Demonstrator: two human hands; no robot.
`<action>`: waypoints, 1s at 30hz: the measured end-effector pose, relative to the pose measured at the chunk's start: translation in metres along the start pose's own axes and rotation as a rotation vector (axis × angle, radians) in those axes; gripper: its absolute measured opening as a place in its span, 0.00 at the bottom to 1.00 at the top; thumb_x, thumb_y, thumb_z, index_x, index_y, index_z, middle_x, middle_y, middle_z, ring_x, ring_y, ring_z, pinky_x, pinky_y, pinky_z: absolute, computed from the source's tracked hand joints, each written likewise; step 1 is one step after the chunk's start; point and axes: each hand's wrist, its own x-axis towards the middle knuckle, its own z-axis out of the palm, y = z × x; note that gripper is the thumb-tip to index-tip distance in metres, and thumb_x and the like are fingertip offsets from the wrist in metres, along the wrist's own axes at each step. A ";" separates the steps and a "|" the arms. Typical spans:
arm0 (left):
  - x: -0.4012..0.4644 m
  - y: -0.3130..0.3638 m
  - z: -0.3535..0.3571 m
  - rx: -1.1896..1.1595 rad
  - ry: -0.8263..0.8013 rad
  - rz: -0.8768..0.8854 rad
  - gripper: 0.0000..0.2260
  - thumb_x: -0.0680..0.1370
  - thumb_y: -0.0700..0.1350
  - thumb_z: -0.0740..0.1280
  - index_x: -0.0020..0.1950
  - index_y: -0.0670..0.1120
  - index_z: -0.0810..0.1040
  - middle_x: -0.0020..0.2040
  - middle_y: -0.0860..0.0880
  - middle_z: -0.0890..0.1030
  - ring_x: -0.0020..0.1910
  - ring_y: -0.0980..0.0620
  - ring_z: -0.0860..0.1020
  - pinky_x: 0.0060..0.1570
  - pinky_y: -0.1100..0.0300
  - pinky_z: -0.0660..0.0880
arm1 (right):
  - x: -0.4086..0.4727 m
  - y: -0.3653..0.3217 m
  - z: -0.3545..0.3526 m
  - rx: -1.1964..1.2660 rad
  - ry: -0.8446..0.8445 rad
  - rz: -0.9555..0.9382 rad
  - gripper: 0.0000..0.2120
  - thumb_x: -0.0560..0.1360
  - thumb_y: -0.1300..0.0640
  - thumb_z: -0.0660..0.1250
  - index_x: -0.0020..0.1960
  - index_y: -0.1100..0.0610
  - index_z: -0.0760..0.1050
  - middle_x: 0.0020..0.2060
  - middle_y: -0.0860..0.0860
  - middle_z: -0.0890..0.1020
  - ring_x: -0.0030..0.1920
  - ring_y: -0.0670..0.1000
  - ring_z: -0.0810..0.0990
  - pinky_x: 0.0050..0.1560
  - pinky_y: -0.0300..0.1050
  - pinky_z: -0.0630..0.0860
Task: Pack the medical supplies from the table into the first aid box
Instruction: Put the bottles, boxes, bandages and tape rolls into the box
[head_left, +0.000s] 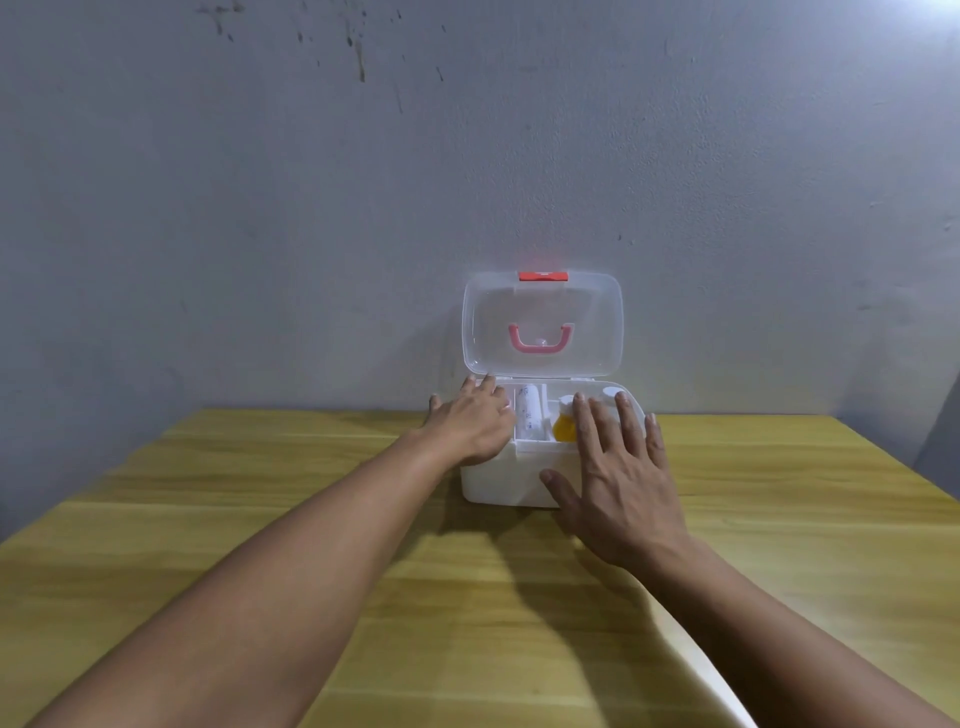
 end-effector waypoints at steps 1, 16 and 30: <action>0.000 0.000 0.001 -0.004 -0.004 0.002 0.24 0.82 0.50 0.45 0.77 0.46 0.53 0.79 0.49 0.47 0.78 0.48 0.45 0.72 0.34 0.44 | 0.000 0.000 0.000 -0.003 0.000 -0.004 0.41 0.73 0.34 0.45 0.78 0.56 0.49 0.78 0.55 0.57 0.79 0.57 0.44 0.77 0.58 0.44; -0.001 -0.006 0.012 -0.046 0.141 0.007 0.30 0.80 0.60 0.47 0.78 0.45 0.46 0.79 0.48 0.45 0.78 0.49 0.43 0.73 0.40 0.41 | 0.096 0.006 -0.041 0.259 0.087 0.087 0.23 0.77 0.51 0.59 0.70 0.57 0.65 0.67 0.57 0.73 0.66 0.57 0.71 0.65 0.55 0.69; 0.006 -0.014 0.021 -0.125 0.201 -0.014 0.40 0.76 0.69 0.45 0.76 0.44 0.35 0.77 0.46 0.36 0.76 0.50 0.36 0.75 0.45 0.36 | 0.222 0.021 -0.032 -0.022 0.036 0.022 0.24 0.76 0.50 0.65 0.70 0.56 0.67 0.66 0.57 0.72 0.67 0.60 0.68 0.65 0.58 0.65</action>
